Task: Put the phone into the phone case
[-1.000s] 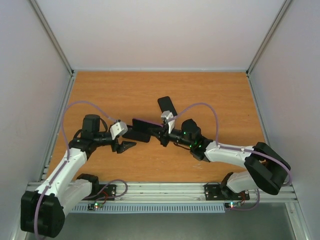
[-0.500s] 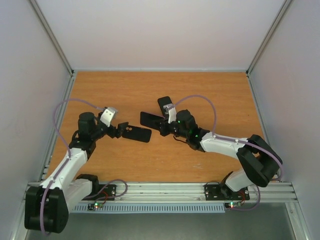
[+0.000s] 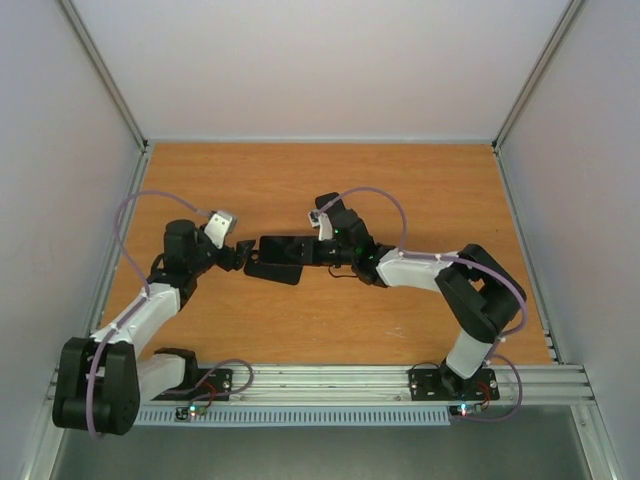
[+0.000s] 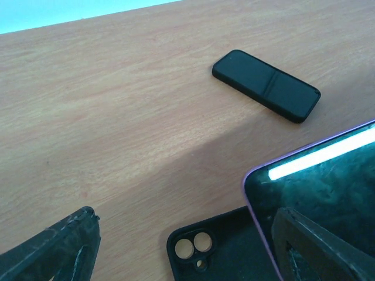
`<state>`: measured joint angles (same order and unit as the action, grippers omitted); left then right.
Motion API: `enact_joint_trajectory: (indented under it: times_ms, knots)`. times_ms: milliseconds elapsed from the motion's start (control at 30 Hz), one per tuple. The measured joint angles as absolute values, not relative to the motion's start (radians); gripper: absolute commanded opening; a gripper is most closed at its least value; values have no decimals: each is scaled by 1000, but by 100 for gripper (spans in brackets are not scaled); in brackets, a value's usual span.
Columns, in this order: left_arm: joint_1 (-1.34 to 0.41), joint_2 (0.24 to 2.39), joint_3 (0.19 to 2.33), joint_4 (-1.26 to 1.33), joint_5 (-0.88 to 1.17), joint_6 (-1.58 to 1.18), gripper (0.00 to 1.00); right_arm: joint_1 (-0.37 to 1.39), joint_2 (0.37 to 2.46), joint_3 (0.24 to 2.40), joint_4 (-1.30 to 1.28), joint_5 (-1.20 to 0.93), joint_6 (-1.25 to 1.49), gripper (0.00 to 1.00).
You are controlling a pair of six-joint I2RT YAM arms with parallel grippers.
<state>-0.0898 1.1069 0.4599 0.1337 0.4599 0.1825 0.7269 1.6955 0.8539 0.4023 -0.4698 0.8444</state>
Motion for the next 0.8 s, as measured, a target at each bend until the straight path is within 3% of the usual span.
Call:
enact_joint_trajectory:
  times_ms: [800]
  knots:
    - [-99, 1245, 459, 224, 482, 162, 80, 726, 1947, 941, 437, -514, 988, 1]
